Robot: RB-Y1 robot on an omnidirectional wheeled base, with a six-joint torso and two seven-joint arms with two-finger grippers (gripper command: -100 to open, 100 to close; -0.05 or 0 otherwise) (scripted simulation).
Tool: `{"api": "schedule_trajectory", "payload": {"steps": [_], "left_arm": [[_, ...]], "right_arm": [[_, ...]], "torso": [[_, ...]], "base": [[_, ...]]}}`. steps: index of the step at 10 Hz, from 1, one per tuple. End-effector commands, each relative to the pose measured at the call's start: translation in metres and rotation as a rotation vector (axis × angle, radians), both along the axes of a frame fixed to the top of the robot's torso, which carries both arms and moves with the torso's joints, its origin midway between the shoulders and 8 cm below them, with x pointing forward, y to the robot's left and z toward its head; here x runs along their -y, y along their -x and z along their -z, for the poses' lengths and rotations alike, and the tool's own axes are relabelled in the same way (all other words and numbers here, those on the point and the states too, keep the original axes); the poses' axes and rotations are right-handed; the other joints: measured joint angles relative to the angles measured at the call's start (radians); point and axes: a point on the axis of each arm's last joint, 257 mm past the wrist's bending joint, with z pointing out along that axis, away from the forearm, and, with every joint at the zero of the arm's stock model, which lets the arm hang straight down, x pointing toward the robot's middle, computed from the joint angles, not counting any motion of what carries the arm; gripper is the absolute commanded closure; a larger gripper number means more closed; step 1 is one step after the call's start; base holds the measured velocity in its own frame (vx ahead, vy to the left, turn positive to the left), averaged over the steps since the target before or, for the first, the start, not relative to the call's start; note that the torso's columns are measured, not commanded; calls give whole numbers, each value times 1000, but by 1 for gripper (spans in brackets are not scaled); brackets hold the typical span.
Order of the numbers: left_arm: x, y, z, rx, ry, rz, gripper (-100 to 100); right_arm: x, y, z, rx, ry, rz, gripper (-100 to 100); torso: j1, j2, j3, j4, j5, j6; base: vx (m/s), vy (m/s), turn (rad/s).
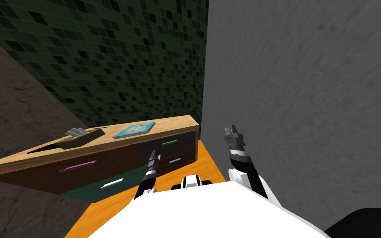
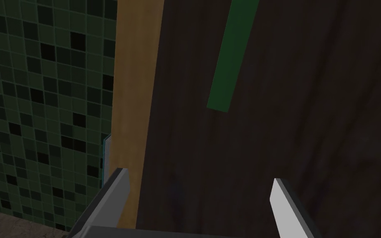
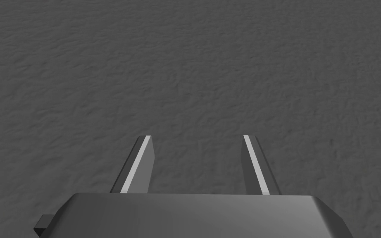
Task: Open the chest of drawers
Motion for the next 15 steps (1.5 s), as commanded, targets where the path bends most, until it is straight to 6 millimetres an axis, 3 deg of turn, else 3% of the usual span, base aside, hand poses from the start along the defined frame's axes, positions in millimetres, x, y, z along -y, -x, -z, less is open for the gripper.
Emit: {"api": "schedule_trajectory", "payload": {"steps": [1, 6, 9, 10, 15], "left_arm": [[-4, -7, -4, -7, 2, -1, -100], [16, -12, 4, -13, 95, -29, -100], [11, -14, -1, -11, 85, -27, -100], [11, -14, -1, -13, 85, -27, 100], [13, -8, -3, -18, 85, -22, 100]], "right_arm": [[0, 0, 0, 0, 0, 0, 0], [0, 0, 0, 0, 0, 0, 0], [0, 0, 0, 0, 0, 0, 0], [0, 0, 0, 0, 0, 0, 0], [0, 0, 0, 0, 0, 0, 0]], "torso": [[-1, -1, 0, 0, 0, 0], [0, 8, 5, 2, 0, 0], [1, -2, -1, 0, 0, 0], [0, 0, -1, 0, 0, 0], [-2, 7, 4, 4, -2, -1]], "base": [[173, 6, 4], [89, 11, 1], [36, 9, -2], [0, 0, 0], [-147, -39, 10]]}}
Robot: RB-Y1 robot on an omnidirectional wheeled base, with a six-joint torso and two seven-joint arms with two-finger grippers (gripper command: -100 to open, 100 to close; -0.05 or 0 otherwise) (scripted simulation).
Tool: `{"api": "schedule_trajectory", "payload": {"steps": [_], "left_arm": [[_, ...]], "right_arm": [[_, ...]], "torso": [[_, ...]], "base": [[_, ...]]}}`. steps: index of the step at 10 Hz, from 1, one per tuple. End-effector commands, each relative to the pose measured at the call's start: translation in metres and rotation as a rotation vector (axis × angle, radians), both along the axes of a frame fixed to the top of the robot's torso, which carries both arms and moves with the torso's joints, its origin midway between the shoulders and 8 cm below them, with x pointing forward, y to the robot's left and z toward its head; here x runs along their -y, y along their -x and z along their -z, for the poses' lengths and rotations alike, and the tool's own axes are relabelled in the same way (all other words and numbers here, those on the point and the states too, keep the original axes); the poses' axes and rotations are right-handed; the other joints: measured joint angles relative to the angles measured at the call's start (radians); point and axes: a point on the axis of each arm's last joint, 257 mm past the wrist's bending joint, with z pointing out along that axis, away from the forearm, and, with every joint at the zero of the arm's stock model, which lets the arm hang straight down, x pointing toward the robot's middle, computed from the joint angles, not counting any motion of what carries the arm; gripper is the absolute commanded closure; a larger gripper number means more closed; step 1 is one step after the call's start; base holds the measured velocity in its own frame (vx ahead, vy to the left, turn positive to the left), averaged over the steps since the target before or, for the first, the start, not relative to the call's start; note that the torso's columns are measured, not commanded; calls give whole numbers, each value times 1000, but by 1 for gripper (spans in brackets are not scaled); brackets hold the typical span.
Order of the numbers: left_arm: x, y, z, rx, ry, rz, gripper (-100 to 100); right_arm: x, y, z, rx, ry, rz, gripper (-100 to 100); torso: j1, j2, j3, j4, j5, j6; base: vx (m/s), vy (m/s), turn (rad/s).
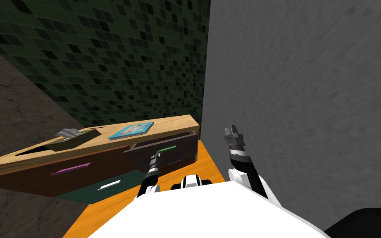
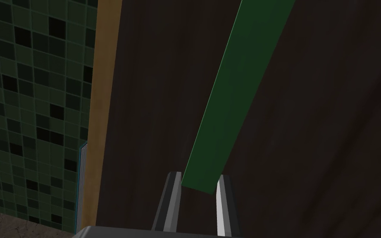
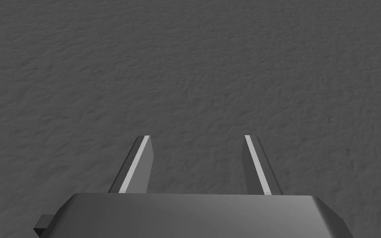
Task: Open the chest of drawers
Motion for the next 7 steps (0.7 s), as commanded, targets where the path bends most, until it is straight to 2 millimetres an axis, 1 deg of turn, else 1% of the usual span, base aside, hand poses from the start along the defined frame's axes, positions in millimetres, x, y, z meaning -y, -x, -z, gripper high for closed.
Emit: {"api": "schedule_trajectory", "payload": {"steps": [1, 5, 6, 7], "left_arm": [[1, 5, 1, -5, 1, 2, 100], [3, 11, -5, 10, -1, 7, 100], [-1, 13, -8, -8, 2, 3, -100], [-1, 13, -10, -3, 2, 4, -100]], "right_arm": [[0, 0, 0, 0, 0, 0, 0], [0, 0, 0, 0, 0, 0, 0], [0, 0, 0, 0, 0, 0, 0], [0, 0, 0, 0, 0, 0, 0]], "torso": [[1, -7, -4, -1, 0, 0], [0, -1, 0, -1, 0, 0], [-2, -1, 0, 0, 0, 1], [1, -8, -4, -3, 1, 1]], "base": [[-135, -19, 6], [-195, -53, 14], [-91, -46, 18], [12, -13, 0]]}}
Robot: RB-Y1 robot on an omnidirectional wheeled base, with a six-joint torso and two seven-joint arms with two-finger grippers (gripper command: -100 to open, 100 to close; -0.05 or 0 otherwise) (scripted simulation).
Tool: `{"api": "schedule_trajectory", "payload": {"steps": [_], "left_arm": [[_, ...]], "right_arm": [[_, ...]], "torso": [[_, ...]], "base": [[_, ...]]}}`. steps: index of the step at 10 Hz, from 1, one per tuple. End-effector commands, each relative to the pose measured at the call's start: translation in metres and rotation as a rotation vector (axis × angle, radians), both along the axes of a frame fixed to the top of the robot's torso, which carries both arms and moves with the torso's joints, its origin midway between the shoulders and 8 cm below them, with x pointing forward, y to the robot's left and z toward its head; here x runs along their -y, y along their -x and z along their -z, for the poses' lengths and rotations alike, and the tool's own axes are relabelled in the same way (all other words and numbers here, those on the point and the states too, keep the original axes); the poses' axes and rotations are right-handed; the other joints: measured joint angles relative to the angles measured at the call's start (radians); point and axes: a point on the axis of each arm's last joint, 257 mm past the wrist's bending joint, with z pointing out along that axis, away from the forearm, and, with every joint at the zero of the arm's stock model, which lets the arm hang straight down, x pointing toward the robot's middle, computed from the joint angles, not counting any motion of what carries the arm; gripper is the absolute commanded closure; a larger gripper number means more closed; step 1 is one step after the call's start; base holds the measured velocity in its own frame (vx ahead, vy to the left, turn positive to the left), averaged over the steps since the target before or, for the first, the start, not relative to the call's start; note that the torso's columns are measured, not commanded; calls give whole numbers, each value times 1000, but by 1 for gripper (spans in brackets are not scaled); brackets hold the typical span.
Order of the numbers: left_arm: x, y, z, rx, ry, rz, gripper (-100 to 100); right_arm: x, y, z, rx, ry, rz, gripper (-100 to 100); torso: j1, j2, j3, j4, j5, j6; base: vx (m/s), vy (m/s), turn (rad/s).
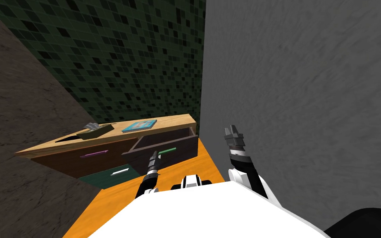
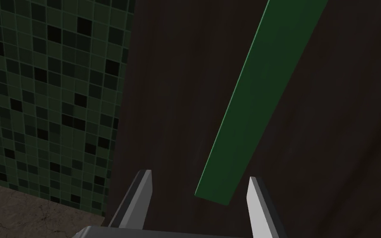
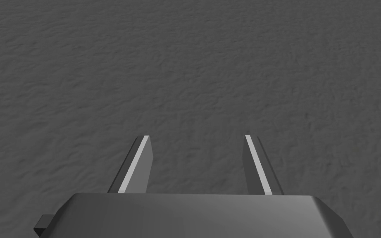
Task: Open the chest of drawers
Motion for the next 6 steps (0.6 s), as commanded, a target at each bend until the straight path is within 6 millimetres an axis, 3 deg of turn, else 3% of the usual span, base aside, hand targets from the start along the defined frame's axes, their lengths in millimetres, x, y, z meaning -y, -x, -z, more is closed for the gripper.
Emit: {"api": "schedule_trajectory", "payload": {"steps": [1, 6], "left_arm": [[-3, 0, -11, 0, 2, 1, -100], [-9, 4, -37, 0, 5, 4, -100]], "right_arm": [[0, 0, 0, 0, 0, 0, 0], [0, 0, 0, 0, 0, 0, 0]], "torso": [[3, -6, -4, -1, 1, 0], [1, 6, 3, 0, 1, -1]], "base": [[35, 2, 3], [22, -8, 5]]}}
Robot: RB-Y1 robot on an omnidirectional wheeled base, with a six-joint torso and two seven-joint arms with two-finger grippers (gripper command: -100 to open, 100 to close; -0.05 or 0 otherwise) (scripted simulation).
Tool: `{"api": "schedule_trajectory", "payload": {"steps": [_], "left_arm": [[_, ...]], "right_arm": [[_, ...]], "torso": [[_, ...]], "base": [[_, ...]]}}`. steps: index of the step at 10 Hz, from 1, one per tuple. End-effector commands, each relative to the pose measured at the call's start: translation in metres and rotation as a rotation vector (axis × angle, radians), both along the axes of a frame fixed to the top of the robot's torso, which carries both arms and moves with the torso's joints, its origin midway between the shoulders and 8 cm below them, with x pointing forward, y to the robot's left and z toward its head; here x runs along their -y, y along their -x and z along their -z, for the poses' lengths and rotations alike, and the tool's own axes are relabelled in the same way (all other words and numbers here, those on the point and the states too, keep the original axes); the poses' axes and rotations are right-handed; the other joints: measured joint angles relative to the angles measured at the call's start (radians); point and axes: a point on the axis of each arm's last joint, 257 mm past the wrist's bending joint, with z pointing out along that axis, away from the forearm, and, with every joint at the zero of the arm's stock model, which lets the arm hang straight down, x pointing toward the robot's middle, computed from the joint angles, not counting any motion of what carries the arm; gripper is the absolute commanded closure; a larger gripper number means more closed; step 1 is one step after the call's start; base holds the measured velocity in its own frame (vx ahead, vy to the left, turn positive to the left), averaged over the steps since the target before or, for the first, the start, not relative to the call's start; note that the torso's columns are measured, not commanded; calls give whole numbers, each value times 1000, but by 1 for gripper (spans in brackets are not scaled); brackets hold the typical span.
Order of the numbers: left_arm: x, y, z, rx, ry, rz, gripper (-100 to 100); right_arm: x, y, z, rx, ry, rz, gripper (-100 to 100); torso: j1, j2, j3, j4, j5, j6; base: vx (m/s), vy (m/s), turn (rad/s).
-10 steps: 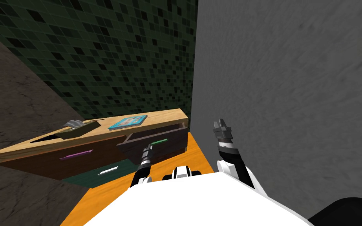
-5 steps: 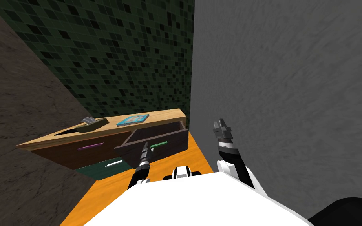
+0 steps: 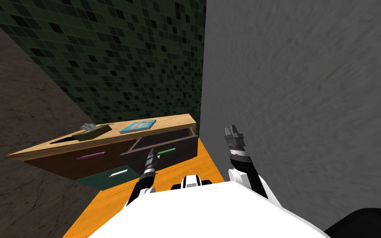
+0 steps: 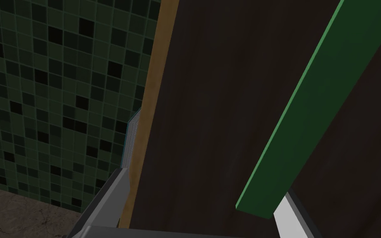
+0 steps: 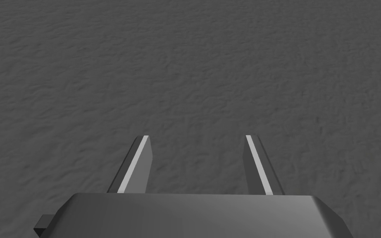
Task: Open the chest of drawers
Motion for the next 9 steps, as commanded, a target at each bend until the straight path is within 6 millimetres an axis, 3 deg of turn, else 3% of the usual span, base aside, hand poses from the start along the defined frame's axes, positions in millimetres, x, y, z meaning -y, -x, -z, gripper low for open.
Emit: {"api": "schedule_trajectory", "payload": {"steps": [1, 2, 3, 4, 9], "left_arm": [[-2, 3, -14, -1, 1, 3, -100], [-3, 4, -18, -5, 2, 5, -100], [-3, 6, -7, -25, 5, 3, -100], [-3, 7, -5, -32, 6, 3, 0], [-4, 9, 2, -48, 8, 2, 0]], "right_arm": [[0, 0, 0, 0, 0, 0, 0], [0, 0, 0, 0, 0, 0, 0], [0, 0, 0, 0, 0, 0, 0], [0, 0, 0, 0, 0, 0, 0], [0, 0, 0, 0, 0, 0, 0]], "torso": [[-1, 1, 0, 2, -2, 0], [-2, 2, 1, 4, -3, 0], [-3, 4, 1, 6, -5, -1], [-3, 3, 1, 4, -3, 0], [0, -2, -2, 0, 0, 0]], "base": [[3, -18, 6], [6, -17, 1], [7, -4, 4], [0, 0, 0], [0, 0, 0]]}}
